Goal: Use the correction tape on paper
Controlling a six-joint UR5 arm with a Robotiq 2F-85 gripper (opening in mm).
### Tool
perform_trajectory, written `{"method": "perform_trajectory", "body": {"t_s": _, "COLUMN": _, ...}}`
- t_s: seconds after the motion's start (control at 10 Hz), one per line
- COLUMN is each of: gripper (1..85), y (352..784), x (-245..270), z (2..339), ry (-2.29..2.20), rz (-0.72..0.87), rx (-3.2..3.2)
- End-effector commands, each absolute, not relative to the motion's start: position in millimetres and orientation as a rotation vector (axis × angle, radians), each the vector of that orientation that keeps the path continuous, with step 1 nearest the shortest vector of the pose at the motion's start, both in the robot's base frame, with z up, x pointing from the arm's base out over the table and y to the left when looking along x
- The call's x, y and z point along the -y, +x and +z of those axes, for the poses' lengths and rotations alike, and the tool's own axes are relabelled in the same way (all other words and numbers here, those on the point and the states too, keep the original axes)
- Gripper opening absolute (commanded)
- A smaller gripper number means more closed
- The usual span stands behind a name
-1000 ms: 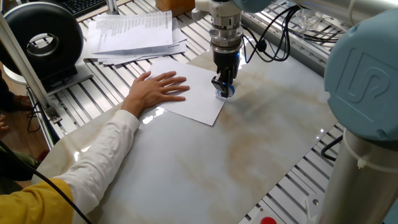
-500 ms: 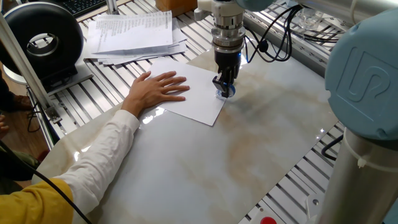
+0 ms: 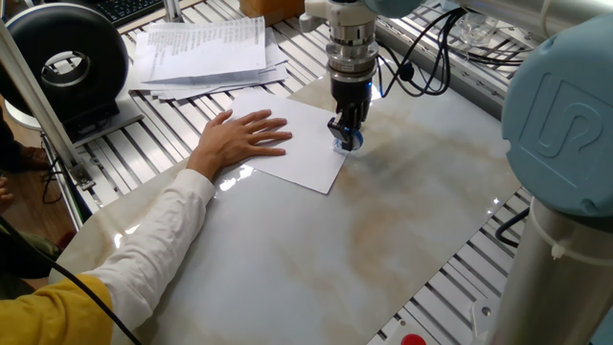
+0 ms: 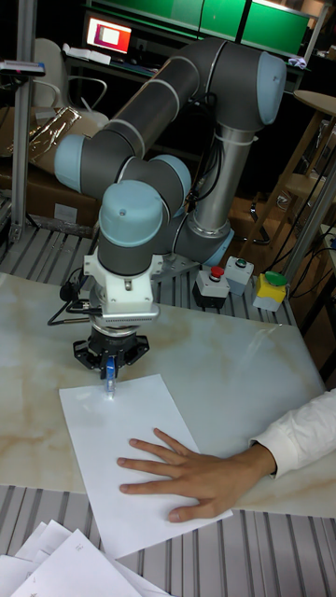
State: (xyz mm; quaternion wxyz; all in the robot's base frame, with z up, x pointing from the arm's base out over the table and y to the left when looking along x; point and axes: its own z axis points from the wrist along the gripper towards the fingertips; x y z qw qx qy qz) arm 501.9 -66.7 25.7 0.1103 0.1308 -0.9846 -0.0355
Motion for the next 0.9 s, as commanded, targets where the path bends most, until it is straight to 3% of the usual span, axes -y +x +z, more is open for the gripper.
{"method": "perform_trajectory", "body": {"t_s": 0.0, "gripper": 1.7, "y": 501.4, "x": 65.7, "z": 26.8, "ry": 0.371, "rz": -0.118, "rx": 2.896}}
{"method": "perform_trajectory", "body": {"t_s": 0.8, "gripper": 1.7, "y": 495.2, "x": 66.5, "z": 27.2, "ry": 0.350, "rz": -0.080, "rx": 2.887}}
